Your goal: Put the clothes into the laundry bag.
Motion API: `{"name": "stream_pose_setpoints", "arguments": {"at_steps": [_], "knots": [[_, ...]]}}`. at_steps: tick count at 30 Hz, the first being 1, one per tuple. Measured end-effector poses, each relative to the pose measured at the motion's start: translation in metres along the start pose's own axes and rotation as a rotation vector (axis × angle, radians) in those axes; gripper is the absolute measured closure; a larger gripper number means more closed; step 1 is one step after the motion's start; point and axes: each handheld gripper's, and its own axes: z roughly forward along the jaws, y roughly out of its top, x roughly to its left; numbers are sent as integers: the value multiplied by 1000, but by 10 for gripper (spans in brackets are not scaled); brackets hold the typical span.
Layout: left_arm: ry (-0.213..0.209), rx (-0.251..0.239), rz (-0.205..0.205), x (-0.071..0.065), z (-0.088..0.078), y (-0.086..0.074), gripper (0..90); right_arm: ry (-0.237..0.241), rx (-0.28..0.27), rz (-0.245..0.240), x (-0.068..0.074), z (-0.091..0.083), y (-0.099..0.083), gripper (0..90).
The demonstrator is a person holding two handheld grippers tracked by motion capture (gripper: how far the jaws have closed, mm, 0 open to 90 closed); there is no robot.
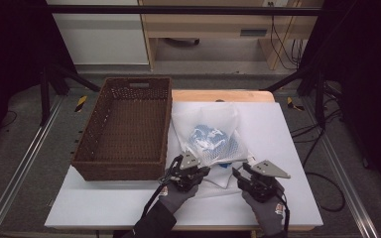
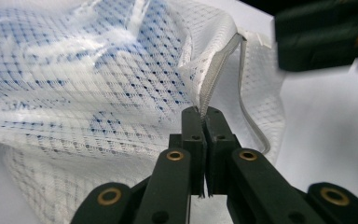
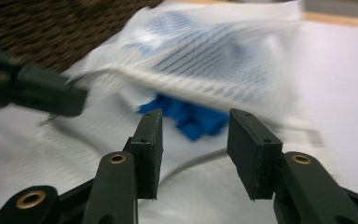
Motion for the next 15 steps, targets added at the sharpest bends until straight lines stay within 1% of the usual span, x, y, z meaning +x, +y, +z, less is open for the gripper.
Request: {"name": "stream_pose_setpoints", "arguments": {"at_steps": [2,3,4,5,6,7,8,10,11,12,13,15], "knots": [[-4,12,-5,0,3,-1,787,-45,11,11,-13,3,-1,547],[-3,15,-5,0,2,-1,747,-60,29,17,-19,6,-3,533],[-3,16,-5,0,0,-1,707,-78,67,19,-26,12,-7,528],[2,18,4,-1,-5,-2,677,-87,84,22,-30,14,-10,527],[12,21,11,-2,-9,-3,645,-100,114,33,-37,18,-15,522],[28,28,17,-2,-14,-5,628,-107,132,41,-40,20,-18,522],[43,32,19,-1,-19,-8,619,-112,150,40,-44,21,-21,522],[71,43,-1,1,-29,-17,605,-114,180,56,-51,21,-24,522],[94,60,-4,3,-34,-24,604,-114,197,63,-54,22,-26,523],[107,70,-10,4,-36,-28,597,-114,211,73,-57,22,-27,523],[120,86,-17,5,-38,-35,591,-108,214,68,-59,22,-27,522],[137,108,-32,9,-39,-48,586,-104,201,78,-61,20,-25,522]]}}
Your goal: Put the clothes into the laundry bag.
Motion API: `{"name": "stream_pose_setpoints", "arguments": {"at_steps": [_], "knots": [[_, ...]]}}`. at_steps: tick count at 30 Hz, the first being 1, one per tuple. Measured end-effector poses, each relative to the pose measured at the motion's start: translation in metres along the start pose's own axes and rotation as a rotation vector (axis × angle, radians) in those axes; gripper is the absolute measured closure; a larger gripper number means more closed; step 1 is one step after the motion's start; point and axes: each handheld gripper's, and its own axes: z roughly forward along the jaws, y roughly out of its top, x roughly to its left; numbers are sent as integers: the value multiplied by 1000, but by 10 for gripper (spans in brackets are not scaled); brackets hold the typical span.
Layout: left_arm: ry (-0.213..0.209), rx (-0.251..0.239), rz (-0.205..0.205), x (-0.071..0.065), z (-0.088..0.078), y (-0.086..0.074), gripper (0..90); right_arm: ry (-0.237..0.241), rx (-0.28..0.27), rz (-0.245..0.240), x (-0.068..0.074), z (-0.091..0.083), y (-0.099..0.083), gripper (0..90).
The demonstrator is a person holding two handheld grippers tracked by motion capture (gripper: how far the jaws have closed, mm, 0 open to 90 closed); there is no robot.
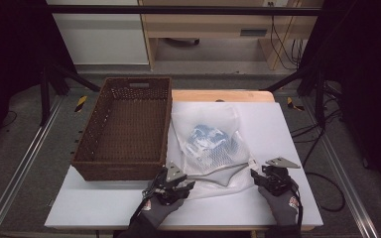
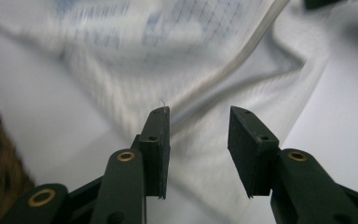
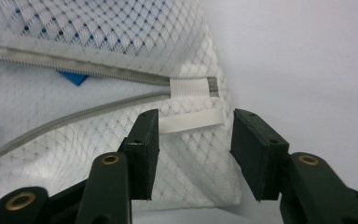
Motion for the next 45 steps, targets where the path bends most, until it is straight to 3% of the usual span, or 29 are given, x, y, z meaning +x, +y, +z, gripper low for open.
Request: {"name": "stream_pose_setpoints", "arguments": {"at_steps": [4,8,10,13,15,19,25,29,37,41,45], "knots": [[18,9,-46,6,8,-12,586,-1,-50,28,-8,1,6,540],[56,-2,-17,1,11,-12,595,-12,-14,26,-14,15,4,581],[89,6,-5,-2,12,-11,653,-1,16,21,-14,19,1,642],[131,43,15,-5,13,-7,712,3,19,15,-12,17,0,793],[136,46,22,-4,13,-6,771,8,27,12,-8,15,-1,866],[122,48,14,2,11,-7,860,30,39,3,-4,6,-6,887],[152,45,46,5,7,-10,865,63,43,4,3,-8,-16,884],[146,38,29,11,5,-12,864,81,33,9,3,-14,-26,871],[129,-14,18,16,0,-16,807,105,35,10,5,-16,-26,804],[96,-72,8,17,-11,-17,739,105,-5,15,3,-21,-24,711],[69,-100,3,17,-19,-19,651,90,-84,9,-3,-24,-23,534]]}}
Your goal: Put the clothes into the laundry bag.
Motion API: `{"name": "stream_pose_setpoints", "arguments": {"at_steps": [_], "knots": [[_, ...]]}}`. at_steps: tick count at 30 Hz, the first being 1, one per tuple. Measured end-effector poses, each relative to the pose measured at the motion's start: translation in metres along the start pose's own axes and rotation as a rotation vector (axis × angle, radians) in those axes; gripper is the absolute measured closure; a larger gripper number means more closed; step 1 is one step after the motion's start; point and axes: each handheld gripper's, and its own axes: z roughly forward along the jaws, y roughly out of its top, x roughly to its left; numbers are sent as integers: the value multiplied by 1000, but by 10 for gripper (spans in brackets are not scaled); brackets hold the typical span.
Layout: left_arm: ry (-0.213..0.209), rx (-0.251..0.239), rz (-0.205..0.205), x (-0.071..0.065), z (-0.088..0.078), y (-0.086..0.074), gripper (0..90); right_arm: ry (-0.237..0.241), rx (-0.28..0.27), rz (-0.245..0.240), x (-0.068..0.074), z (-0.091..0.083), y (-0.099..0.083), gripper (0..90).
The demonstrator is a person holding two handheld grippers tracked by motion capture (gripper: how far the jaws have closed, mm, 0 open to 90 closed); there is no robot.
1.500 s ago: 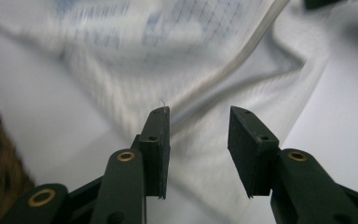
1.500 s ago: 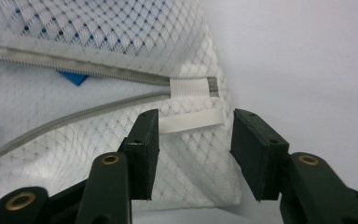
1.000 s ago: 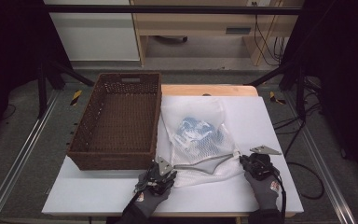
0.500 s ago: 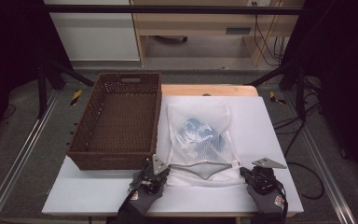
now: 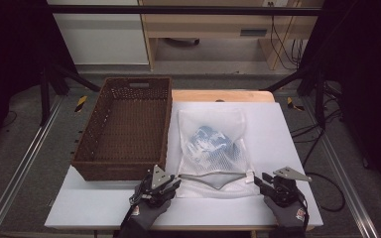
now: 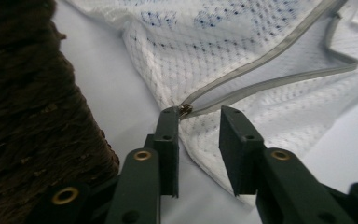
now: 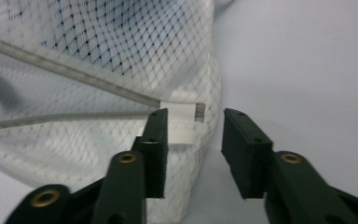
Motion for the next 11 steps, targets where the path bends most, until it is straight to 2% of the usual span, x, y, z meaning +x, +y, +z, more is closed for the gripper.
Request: {"name": "stream_pose_setpoints", "arguments": {"at_steps": [7,11], "knots": [[-25,-21,9,3,-11,-3,526,-20,-45,-13,-7,-3,2,297],[-44,-27,7,6,-18,-5,477,-32,-55,-12,-11,-5,2,249]]}}
